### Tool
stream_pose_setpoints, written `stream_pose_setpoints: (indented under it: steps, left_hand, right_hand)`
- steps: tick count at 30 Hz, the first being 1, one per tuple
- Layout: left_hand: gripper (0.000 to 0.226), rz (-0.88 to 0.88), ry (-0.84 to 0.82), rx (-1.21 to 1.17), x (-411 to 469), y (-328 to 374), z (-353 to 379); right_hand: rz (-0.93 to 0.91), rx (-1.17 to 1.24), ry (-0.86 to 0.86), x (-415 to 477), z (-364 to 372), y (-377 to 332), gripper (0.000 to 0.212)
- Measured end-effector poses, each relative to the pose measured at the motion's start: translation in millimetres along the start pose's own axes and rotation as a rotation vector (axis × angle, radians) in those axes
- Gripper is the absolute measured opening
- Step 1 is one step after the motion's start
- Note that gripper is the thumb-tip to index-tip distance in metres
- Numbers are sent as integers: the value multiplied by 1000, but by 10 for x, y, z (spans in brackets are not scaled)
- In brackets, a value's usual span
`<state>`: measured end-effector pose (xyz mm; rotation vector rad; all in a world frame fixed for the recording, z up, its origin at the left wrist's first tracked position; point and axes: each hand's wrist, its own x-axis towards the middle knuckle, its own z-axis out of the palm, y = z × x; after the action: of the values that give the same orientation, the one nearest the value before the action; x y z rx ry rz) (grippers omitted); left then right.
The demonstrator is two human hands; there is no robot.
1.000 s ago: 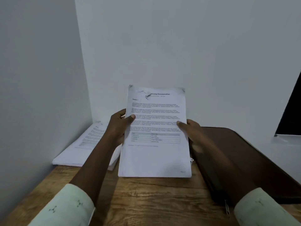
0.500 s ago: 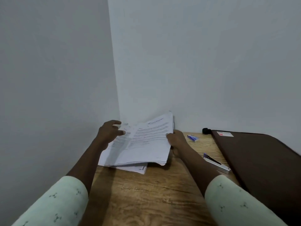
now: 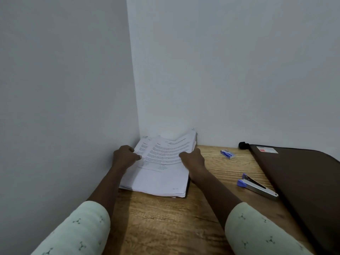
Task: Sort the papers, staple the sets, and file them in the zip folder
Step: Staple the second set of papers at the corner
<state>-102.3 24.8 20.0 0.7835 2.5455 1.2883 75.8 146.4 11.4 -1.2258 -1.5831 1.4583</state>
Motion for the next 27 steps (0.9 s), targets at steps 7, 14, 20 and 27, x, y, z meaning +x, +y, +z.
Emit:
stream_pose_setpoints:
  steps: [7,14,20,27]
  left_hand:
    - [69,3,-118,57,25,14,26]
    - [90,9,-151,70,2,2,117]
    - [47,-85,-119,-119,79,-45,36]
    - [35,106,-182,-711,-166,419,-222]
  right_hand:
    - [35,33,-120,210,-18,129,96]
    - [-61,-340,-203,188,94,46,86]
    - [148,228,-278,75,22,-7,40]
    - [-283,288,-222,-50,-354,-363,40]
